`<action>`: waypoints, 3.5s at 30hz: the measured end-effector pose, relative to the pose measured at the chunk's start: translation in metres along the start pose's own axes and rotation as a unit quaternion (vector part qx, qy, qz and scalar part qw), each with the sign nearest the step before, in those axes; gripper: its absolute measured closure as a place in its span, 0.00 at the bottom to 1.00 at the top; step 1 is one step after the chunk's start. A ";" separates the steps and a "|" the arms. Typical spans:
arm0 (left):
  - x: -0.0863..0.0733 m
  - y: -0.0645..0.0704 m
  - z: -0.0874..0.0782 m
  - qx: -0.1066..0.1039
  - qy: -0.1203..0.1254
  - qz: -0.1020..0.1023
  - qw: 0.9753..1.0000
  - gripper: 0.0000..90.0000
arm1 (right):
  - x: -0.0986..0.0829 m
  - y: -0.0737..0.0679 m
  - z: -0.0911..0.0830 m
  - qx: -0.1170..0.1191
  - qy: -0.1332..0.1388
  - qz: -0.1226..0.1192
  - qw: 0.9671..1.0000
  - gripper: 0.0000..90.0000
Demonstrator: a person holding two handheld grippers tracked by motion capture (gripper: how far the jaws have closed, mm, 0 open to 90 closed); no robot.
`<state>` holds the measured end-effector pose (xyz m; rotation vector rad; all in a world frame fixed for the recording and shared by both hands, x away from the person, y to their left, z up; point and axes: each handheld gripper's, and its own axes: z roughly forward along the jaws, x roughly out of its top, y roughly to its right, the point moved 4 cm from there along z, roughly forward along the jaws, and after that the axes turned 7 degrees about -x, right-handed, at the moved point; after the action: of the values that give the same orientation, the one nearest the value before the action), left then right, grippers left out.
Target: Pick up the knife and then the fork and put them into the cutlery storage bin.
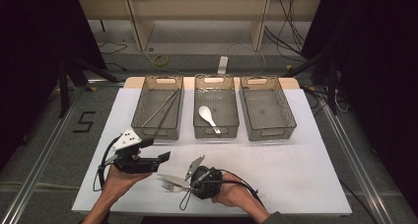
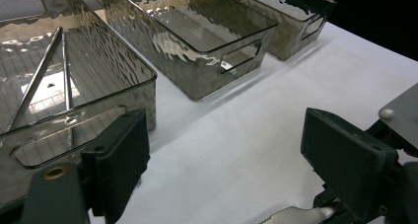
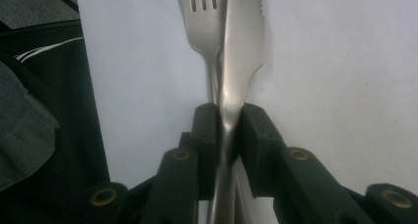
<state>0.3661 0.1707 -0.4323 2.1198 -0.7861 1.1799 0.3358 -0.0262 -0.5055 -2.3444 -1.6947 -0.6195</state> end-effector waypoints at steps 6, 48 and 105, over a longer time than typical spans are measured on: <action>0.000 0.000 0.000 0.000 0.002 -0.001 1.000 0.20 | 0.001 0.001 0.000 0.002 0.001 0.018 1.000 0.89; 0.001 -0.001 -0.002 0.002 0.010 -0.007 1.000 0.20 | -0.032 0.098 -0.086 -0.072 0.108 0.154 0.980 0.90; 0.002 -0.001 -0.002 -0.005 0.016 -0.010 1.000 0.20 | -0.061 0.254 -0.132 -0.198 0.122 0.334 0.913 0.90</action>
<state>0.3664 0.1725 -0.4296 2.0908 -0.7529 1.1945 0.5288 -0.2133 -0.3902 -2.7253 -0.6172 -1.1135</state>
